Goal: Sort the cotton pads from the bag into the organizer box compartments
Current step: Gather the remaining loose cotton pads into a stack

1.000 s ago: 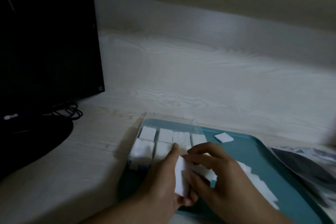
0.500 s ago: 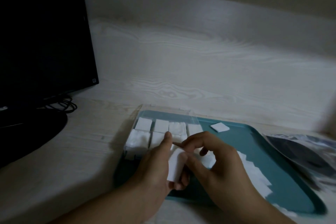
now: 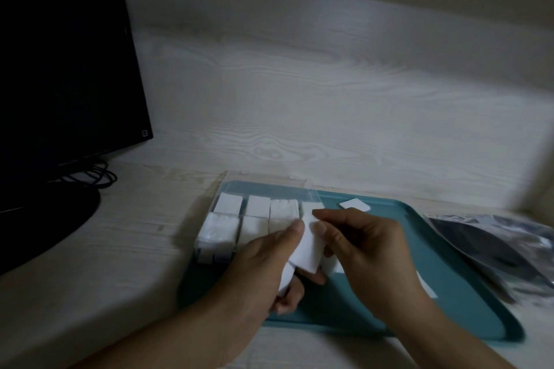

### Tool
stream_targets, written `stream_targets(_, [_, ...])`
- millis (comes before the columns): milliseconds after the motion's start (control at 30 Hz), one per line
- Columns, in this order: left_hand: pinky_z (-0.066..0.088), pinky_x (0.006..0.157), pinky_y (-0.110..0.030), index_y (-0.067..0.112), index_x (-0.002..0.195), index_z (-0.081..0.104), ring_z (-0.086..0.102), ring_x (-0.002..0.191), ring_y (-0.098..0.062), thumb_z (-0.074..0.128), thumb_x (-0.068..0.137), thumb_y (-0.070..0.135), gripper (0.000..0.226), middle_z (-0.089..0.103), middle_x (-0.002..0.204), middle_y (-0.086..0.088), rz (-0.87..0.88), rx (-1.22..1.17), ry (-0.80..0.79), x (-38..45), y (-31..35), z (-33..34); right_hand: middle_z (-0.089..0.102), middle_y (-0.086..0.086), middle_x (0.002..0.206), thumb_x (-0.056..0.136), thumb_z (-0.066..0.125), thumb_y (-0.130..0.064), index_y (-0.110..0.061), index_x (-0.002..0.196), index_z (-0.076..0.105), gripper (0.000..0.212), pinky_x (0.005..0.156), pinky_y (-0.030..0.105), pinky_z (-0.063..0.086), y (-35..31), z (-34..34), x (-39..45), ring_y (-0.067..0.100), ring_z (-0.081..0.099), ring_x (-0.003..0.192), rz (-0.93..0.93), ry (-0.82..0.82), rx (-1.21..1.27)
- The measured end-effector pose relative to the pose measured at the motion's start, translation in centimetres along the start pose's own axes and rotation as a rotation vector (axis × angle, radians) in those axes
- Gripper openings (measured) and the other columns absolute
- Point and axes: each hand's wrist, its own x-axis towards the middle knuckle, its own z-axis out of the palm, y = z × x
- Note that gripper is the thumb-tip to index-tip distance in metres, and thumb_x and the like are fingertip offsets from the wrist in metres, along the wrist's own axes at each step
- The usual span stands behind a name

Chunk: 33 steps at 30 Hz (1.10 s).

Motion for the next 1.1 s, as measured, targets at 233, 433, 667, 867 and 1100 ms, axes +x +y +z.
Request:
stream_targets(233, [0.034, 0.039, -0.018, 0.012, 0.105, 0.063, 0.044, 0.043, -0.01, 0.047, 0.103, 0.018, 0.017, 0.069, 0.075, -0.02, 0.032, 0.112, 0.071, 0.1, -0.5, -0.4, 0.07, -0.014, 0.082, 0.094, 0.06, -0.017, -0.032, 0.111, 0.068, 0.024, 0.067, 0.021, 0.053, 0.6, -0.1, 0.1, 0.007, 0.065, 0.071, 0.042, -0.098, -0.106])
stream_targets(433, [0.031, 0.039, -0.018, 0.009, 0.102, 0.062, 0.043, 0.037, -0.01, 0.051, 0.1, 0.032, 0.026, 0.055, 0.055, -0.009, 0.008, 0.074, 0.09, 0.1, -0.6, -0.3, 0.066, -0.013, 0.08, 0.092, 0.055, 0.002, -0.034, 0.101, 0.069, 0.04, 0.067, 0.014, 0.048, 0.7, -0.3, 0.0, 0.004, 0.062, 0.077, -0.054, -0.101, -0.227])
stream_targets(667, [0.022, 0.037, -0.017, 0.003, 0.117, 0.059, 0.038, 0.04, -0.014, 0.046, 0.1, 0.036, 0.039, 0.065, 0.075, -0.018, -0.12, -0.254, 0.034, 0.1, 0.2, -0.3, 0.062, -0.017, 0.076, 0.09, 0.057, 0.01, -0.031, 0.105, 0.071, 0.046, 0.064, 0.012, 0.044, 1.4, 0.0, 0.0, 0.009, 0.061, 0.072, -0.182, -0.034, -0.176])
stream_targets(867, [0.023, 0.038, -0.02, 0.003, 0.119, 0.061, 0.04, 0.041, -0.013, 0.052, 0.097, 0.033, 0.037, 0.065, 0.088, -0.018, -0.178, -0.284, 0.029, 0.1, 0.3, -0.4, 0.064, -0.014, 0.078, 0.09, 0.058, 0.008, -0.031, 0.106, 0.072, 0.044, 0.064, 0.014, 0.045, 1.5, 0.2, 0.0, 0.011, 0.062, 0.073, -0.16, 0.006, -0.119])
stream_targets(1100, [0.024, 0.038, -0.019, 0.003, 0.117, 0.062, 0.041, 0.04, -0.012, 0.052, 0.098, 0.031, 0.036, 0.062, 0.089, -0.019, -0.144, -0.252, 0.039, 0.1, 0.3, -0.4, 0.068, -0.014, 0.069, 0.088, 0.064, 0.005, -0.029, 0.091, 0.076, 0.036, 0.061, 0.011, 0.045, 0.6, 0.2, 0.2, 0.003, 0.062, 0.063, -0.053, 0.006, 0.035])
